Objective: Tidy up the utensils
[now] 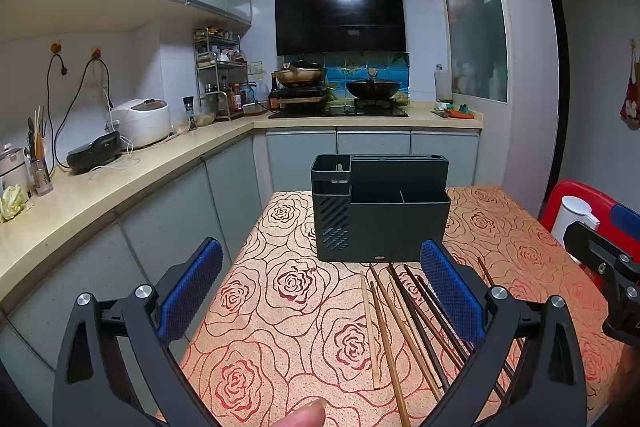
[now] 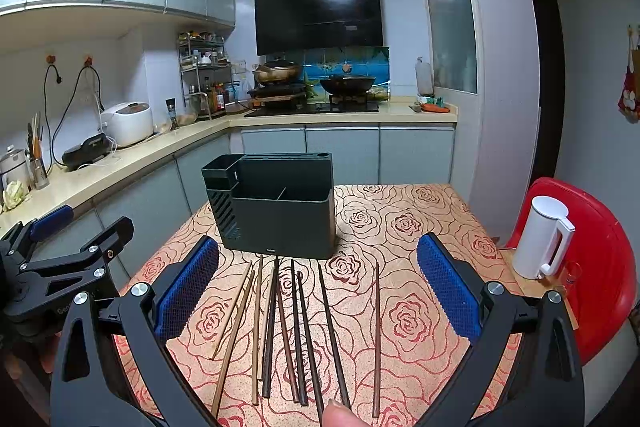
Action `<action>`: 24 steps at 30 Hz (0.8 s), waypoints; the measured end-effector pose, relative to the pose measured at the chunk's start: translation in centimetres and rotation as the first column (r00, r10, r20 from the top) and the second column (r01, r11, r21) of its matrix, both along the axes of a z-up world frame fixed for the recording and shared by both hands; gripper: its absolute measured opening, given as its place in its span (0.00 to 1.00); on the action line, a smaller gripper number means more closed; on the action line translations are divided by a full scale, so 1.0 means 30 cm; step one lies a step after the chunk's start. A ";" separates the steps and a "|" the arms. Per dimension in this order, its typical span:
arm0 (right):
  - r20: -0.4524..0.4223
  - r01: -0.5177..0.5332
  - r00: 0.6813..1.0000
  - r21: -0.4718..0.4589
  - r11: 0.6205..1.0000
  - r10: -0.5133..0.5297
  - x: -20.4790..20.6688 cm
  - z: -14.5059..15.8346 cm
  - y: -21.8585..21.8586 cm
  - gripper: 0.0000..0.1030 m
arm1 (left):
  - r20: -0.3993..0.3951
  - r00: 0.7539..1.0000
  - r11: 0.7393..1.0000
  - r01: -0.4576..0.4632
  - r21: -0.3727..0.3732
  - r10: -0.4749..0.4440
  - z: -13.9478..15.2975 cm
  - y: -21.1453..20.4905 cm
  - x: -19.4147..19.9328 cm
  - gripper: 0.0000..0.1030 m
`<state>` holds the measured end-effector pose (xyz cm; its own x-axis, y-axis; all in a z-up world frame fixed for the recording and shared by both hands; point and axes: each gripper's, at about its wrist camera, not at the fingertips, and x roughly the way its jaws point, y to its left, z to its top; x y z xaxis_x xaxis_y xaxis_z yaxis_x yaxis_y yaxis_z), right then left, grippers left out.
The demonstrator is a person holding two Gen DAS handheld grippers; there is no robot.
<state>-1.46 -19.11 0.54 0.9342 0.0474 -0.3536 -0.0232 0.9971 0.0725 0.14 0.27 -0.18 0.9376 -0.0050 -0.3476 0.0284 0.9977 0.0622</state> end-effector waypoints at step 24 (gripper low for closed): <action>-0.002 -0.011 1.000 0.010 1.000 0.011 -0.006 0.003 0.001 0.94 | -0.002 1.000 1.000 0.001 -0.007 -0.001 0.009 0.005 -0.007 0.93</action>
<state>-1.64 -19.07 0.62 0.9329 0.0610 -0.3549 -0.0338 0.9960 0.0822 -0.05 0.43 0.09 0.9370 -0.0083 -0.3492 0.0294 0.9981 0.0550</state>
